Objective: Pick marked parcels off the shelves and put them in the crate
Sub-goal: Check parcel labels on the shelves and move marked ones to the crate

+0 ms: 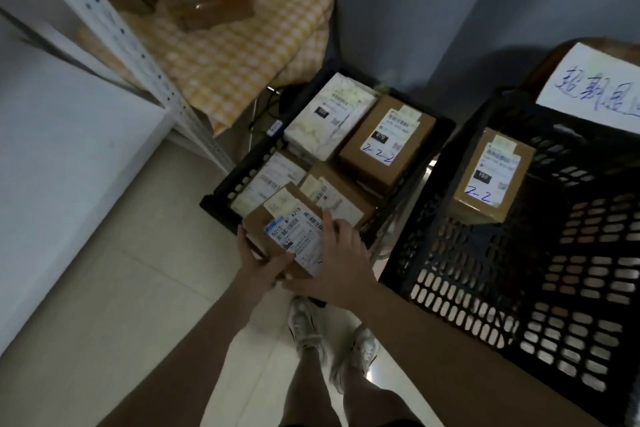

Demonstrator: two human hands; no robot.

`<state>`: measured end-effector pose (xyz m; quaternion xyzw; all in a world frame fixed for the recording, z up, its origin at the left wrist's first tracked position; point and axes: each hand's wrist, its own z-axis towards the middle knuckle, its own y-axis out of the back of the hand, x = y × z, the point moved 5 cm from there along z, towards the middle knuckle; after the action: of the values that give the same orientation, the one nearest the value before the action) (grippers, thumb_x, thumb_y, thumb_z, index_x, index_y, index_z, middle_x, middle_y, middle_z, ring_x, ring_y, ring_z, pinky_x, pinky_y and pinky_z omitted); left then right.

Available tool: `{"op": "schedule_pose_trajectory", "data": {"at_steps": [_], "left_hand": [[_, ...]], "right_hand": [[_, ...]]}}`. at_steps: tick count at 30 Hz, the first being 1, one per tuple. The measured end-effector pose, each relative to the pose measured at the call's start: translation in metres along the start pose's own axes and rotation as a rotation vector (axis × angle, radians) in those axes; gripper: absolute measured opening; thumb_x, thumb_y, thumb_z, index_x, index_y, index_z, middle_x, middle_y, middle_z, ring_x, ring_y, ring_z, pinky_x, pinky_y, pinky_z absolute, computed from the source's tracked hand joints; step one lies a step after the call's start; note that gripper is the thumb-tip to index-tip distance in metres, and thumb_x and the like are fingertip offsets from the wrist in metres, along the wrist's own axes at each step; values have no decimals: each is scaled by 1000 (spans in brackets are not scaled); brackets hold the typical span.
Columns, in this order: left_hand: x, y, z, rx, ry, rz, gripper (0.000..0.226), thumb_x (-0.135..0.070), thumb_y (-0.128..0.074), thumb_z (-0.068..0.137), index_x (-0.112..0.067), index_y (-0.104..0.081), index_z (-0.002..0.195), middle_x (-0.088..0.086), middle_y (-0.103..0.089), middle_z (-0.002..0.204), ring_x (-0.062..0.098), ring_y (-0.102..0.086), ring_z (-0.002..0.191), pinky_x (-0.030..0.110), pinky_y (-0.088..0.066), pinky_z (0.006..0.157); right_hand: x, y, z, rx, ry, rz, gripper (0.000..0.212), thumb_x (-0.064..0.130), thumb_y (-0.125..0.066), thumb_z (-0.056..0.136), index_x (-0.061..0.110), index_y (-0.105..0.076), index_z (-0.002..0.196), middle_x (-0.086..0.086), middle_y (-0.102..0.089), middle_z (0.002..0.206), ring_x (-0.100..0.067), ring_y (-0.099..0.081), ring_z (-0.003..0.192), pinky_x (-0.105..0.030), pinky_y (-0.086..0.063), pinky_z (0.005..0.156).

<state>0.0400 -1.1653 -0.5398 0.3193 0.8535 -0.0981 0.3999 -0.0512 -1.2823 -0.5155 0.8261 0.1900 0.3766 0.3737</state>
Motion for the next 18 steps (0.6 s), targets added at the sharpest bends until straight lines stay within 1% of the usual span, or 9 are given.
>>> {"op": "schedule_pose_trajectory", "data": {"at_steps": [2,4,5,6,7,9,11,14,18], "left_hand": [[4,7,12,-10,23,33,86,-2,-65,86,-30,-11,146,10,-57,119,26,-60,102,9,-47,50],[6,18,29,-31,1,117,68,-15,-68,86,-20,-29,141,4,-59,113,14,-60,96,8,-49,60],[5,24,38,-49,-31,211,60,-31,-69,84,-17,-40,135,3,-61,112,13,-61,98,14,-53,70],[5,29,47,-56,-73,331,62,-48,-68,79,-15,-49,128,5,-61,112,19,-61,101,26,-55,80],[9,33,57,-49,-93,453,64,-56,-64,75,-13,-55,122,8,-60,113,25,-60,103,38,-54,85],[15,31,70,-3,-129,595,48,-43,-65,82,-13,-57,118,9,-60,113,26,-59,102,45,-51,88],[11,26,75,19,-158,581,38,-28,-64,89,-14,-55,123,4,-61,114,21,-59,103,39,-50,89],[11,25,87,-49,-168,546,44,-27,-63,90,-12,-51,130,3,-58,119,19,-57,106,35,-48,91],[16,19,96,-64,-194,639,39,-25,-63,90,-11,-53,125,3,-59,113,16,-55,96,27,-43,79]], "right_hand": [[-2,-17,15,12,-6,-59,124,74,-62,66,19,12,150,-11,-17,146,-32,-21,134,-44,-25,110],[-9,-32,25,25,-13,-109,118,71,-63,67,31,13,147,-13,-17,142,-34,-23,130,-46,-30,106],[-13,-37,28,21,-7,-146,114,72,-63,67,35,11,146,-14,-18,141,-35,-26,128,-47,-32,105],[-17,-42,30,21,0,-183,110,72,-62,67,37,7,145,-14,-19,140,-35,-27,126,-47,-33,104],[-21,-47,31,23,11,-215,106,73,-60,68,37,3,145,-14,-20,139,-35,-29,125,-47,-33,104],[-27,-55,33,4,34,-246,99,74,-58,68,34,-7,142,-14,-23,138,-35,-33,123,-46,-36,103],[-32,-58,38,-41,32,-229,92,75,-56,67,30,-18,138,-15,-29,134,-34,-38,117,-47,-40,99],[-34,-59,46,-98,33,-216,87,77,-51,67,28,-25,134,-16,-31,132,-34,-40,115,-47,-42,97],[-42,-64,52,-36,27,-257,90,74,-58,70,29,-22,139,-15,-23,138,-33,-32,123,-47,-34,104]]}}
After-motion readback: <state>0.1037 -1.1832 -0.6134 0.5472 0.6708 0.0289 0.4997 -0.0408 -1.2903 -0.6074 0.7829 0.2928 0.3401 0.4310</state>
